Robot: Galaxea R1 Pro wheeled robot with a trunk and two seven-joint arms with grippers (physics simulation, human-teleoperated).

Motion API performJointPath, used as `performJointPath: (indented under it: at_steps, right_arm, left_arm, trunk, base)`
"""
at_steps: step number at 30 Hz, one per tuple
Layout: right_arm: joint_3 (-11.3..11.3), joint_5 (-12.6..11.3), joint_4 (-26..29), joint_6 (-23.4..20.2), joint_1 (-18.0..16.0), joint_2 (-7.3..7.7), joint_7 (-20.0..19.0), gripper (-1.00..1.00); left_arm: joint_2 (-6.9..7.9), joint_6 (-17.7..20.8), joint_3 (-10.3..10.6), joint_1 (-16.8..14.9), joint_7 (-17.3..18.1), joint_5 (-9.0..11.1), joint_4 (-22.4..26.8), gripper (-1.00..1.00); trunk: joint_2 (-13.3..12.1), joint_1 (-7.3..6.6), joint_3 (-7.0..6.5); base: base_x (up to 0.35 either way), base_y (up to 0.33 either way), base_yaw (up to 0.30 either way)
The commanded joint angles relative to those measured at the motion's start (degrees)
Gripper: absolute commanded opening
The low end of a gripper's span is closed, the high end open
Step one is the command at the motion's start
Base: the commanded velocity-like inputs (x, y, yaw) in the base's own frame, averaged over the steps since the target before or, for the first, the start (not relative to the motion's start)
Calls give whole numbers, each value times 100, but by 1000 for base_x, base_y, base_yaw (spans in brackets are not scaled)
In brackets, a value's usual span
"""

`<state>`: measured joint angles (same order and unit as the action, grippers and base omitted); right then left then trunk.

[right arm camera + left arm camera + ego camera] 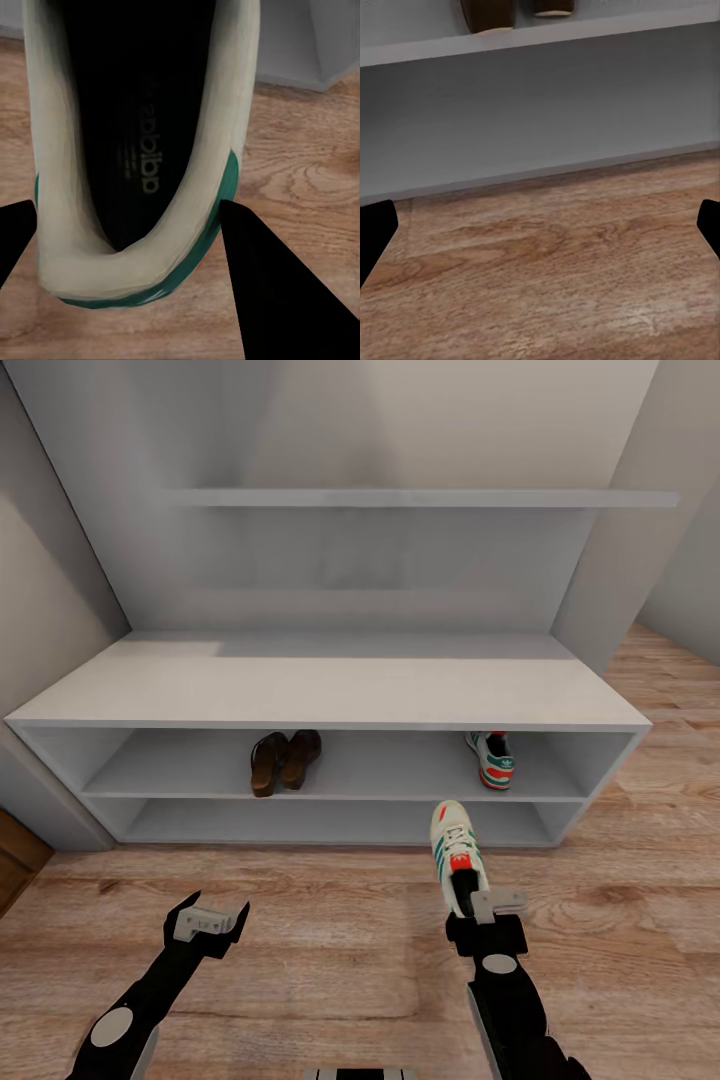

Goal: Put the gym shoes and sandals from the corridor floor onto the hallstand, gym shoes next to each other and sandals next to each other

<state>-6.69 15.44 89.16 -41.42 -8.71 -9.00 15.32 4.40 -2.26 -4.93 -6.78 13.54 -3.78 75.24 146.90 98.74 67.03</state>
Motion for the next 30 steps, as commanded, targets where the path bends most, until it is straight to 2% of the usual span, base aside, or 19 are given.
performJointPath:
  at_steps: [1,3,9,15,22,30]
  right_arm:
    - [5,-8,-6,-142,-128,-19,10,-100]
    - [17,-11,-24,-472,-403,-39,7,-100]
    - [98,-13,-58,-884,-778,-63,-4,-100]
    - [174,-18,-83,-1096,-1083,-78,-9,-100]
    - [230,-61,-259,-1162,-1292,-82,-24,-100]
    - [262,-452,-600,-1167,-1462,-71,-33,-100]
  left_arm:
    - [0,-2,0,0,0,0,0,100]
    - [-2,-4,2,1,0,0,-4,100]
    - [-9,-8,12,1,0,0,-86,100]
    - [-15,-10,22,1,0,0,-159,100]
    - [-16,-11,28,1,4,-1,-179,100]
    - [-2,-12,34,6,85,0,-134,100]
  trunk:
    - [0,0,0]
    - [0,0,0]
    - [0,0,0]
    - [0,0,0]
    - [0,0,0]
    - [0,0,0]
  base:
    - [0,0,0]
    - [0,0,0]
    - [0,0,0]
    - [0,0,0]
    - [0,0,0]
    - [0,0,0]
